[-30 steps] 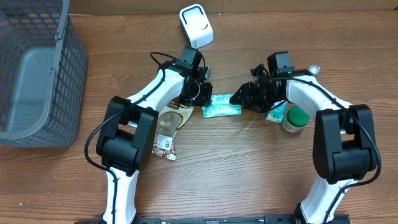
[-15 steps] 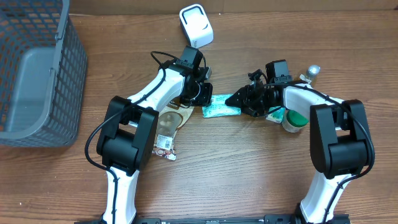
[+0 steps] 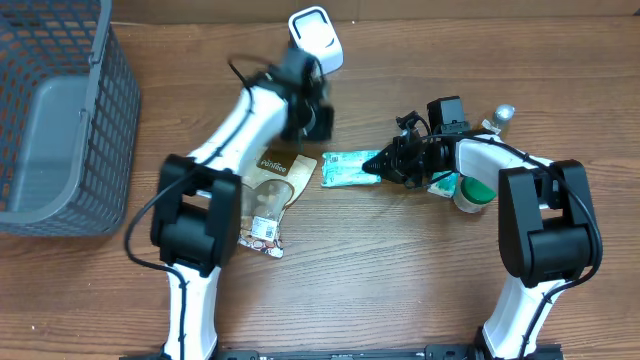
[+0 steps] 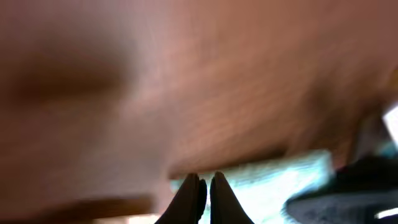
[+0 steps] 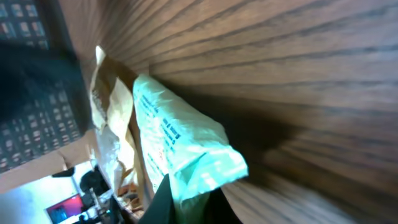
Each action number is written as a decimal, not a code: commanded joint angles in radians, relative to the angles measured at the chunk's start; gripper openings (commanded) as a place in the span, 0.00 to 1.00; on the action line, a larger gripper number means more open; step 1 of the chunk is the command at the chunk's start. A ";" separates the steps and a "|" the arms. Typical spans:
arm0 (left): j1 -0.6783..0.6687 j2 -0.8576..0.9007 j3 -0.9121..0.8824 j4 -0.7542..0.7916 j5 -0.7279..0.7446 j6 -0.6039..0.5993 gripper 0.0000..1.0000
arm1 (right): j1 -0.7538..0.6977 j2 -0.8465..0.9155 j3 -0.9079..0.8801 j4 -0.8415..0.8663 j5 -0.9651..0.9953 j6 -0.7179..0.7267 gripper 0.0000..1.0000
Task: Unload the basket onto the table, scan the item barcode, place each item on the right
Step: 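Lift the teal wipes pack and carry it toward the white scanner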
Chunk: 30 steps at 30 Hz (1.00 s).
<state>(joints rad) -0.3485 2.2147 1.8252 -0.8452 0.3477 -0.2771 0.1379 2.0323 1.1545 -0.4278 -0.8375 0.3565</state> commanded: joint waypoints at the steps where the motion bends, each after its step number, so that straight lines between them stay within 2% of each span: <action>1: 0.096 -0.122 0.215 -0.063 -0.026 0.023 0.06 | 0.002 -0.042 0.024 0.003 -0.058 -0.061 0.04; 5: 0.169 -0.179 0.324 -0.170 -0.043 0.024 0.07 | 0.002 -0.144 0.033 -0.024 -0.058 -0.145 0.04; 9: 0.241 -0.205 0.340 -0.267 -0.044 0.066 0.14 | 0.002 -0.270 0.033 -0.099 -0.057 -0.283 0.04; 13: 0.292 -0.188 0.329 -0.336 -0.045 0.120 0.30 | 0.002 -0.362 0.032 -0.172 -0.054 -0.375 0.04; 18: 0.317 -0.163 0.289 -0.349 -0.074 0.124 0.53 | 0.002 -0.383 0.032 -0.212 -0.054 -0.389 0.04; 19: 0.318 -0.158 0.283 -0.352 -0.084 0.124 0.61 | 0.002 -0.383 0.032 -0.216 -0.054 -0.392 0.04; 23: 0.317 -0.136 0.272 -0.375 -0.135 0.126 0.70 | 0.002 -0.383 0.032 -0.237 -0.065 -0.392 0.04; 26: 0.316 -0.114 0.272 -0.398 -0.202 0.125 0.86 | 0.002 -0.383 0.032 -0.296 -0.085 -0.391 0.04; 28: 0.316 -0.098 0.272 -0.412 -0.236 0.125 1.00 | 0.002 -0.383 0.032 -0.341 -0.084 -0.392 0.04; 30: 0.316 -0.085 0.272 -0.422 -0.256 0.124 1.00 | 0.002 -0.383 0.032 -0.385 -0.084 -0.392 0.04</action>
<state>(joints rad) -0.0326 2.0983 2.1002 -1.2598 0.1646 -0.1604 0.1383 1.6581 1.1671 -0.7891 -0.8867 -0.0227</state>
